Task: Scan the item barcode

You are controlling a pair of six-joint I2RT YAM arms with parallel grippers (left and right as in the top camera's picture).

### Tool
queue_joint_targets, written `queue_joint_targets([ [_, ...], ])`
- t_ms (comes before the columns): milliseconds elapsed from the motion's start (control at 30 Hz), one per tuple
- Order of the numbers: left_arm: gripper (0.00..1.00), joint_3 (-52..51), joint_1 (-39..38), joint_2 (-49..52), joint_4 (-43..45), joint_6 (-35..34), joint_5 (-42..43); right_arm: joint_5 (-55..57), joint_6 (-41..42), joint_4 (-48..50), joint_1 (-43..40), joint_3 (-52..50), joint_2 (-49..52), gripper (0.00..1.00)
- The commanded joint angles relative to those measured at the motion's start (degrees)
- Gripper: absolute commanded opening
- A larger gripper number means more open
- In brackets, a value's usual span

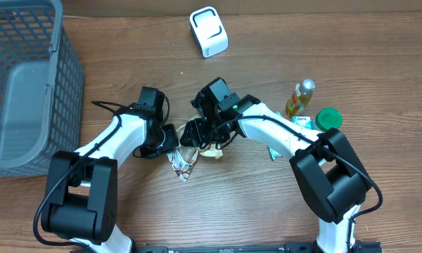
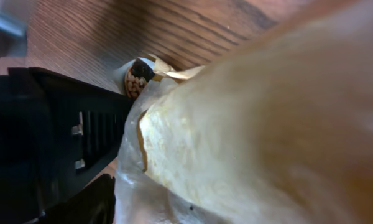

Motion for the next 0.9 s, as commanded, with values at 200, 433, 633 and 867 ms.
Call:
queue_joint_targets([
  [200, 0.04, -0.9, -0.4, 2.2, 0.4, 0.3, -0.1, -6.2, 1.9, 4.6, 0.3, -4.2, 0.4, 0.47],
  [433, 0.04, -0.9, -0.4, 2.2, 0.4, 0.3, -0.4, -10.1, 1.9, 4.7, 0.2, -4.2, 0.4, 0.26],
  [633, 0.04, -0.9, -0.4, 2.2, 0.5, 0.3, -0.4, -12.2, 1.9, 4.1, 0.2, -4.2, 0.4, 0.10],
  [867, 0.04, -0.3, -0.2, 2.0, 0.4, 1.3, -0.3, -12.1, 0.1, 4.0, 0.2, -4.1, 0.4, 0.04],
])
